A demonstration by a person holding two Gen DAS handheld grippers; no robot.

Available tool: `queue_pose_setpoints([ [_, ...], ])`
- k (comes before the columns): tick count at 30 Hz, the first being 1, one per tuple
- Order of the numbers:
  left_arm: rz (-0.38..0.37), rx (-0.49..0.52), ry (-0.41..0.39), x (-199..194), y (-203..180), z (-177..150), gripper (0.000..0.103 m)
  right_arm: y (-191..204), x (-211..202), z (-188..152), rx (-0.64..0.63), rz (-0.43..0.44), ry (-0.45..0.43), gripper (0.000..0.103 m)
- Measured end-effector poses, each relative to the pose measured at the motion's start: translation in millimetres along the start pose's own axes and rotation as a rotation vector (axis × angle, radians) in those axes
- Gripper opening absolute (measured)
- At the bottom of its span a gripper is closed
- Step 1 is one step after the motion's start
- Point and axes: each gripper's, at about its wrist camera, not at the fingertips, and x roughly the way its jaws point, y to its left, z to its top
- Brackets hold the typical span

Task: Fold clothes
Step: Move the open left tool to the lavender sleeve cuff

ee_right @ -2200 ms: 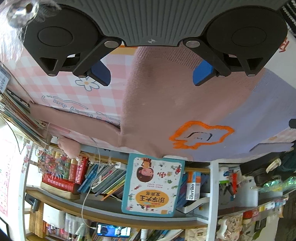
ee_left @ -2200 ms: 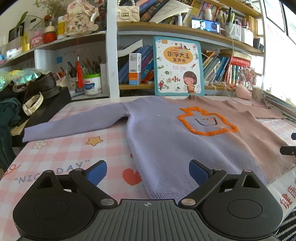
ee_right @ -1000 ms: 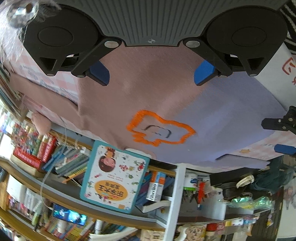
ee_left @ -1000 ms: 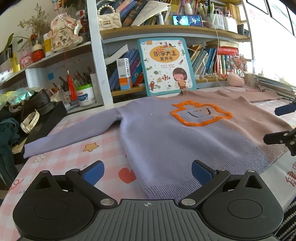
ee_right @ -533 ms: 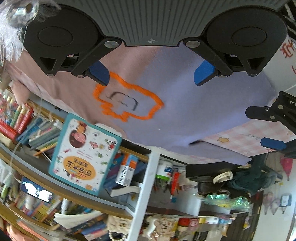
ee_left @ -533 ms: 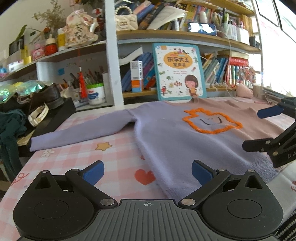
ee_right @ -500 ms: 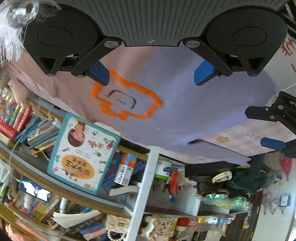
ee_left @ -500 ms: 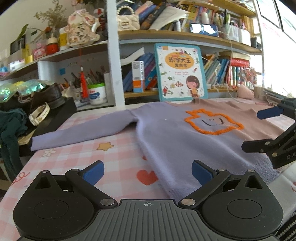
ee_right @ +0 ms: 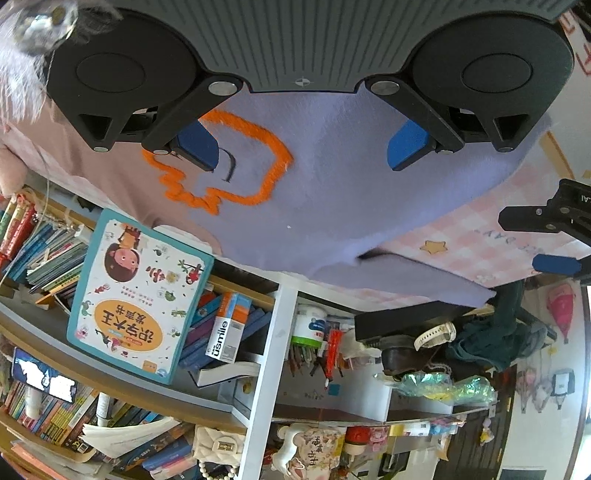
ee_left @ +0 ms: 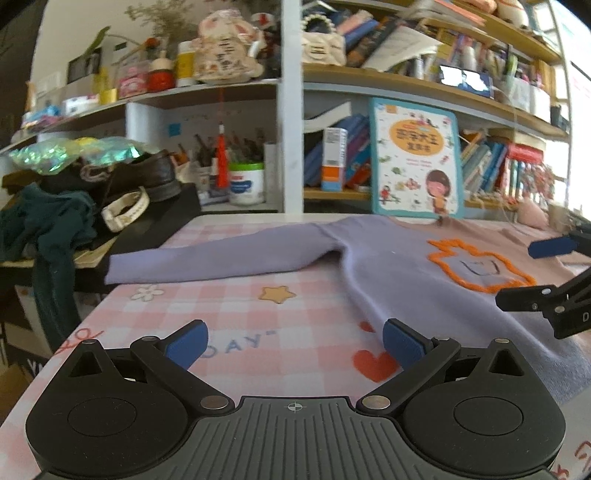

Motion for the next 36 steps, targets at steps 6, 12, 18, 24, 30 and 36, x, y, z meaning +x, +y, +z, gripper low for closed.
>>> queue_pose_setpoints([
  [6,0.007,-0.056,0.001,2.0,16.1,2.9,0.102,-0.9,11.4,5.7,0.006,0.005,-0.002,0.098],
  [12,0.062,-0.08,0.015,9.2,31.3,14.1,0.102,-7.5,23.3,11.6,0.02,0.016,-0.021,0.098],
  [18,0.116,-0.081,0.054,26.2,38.5,25.6,0.102,-21.4,33.2,10.5,0.062,0.024,-0.024,0.098],
  [24,0.175,-0.088,0.09,43.8,42.8,35.0,0.102,-32.3,37.0,4.6,0.104,0.043,-0.006,0.1],
  [30,0.234,-0.131,0.126,56.6,49.6,37.3,0.102,-35.8,41.2,0.9,0.04,0.025,-0.007,0.1],
  [36,0.255,-0.073,0.112,67.5,44.9,47.6,0.102,-44.0,48.3,-1.4,0.058,0.063,0.021,0.1],
])
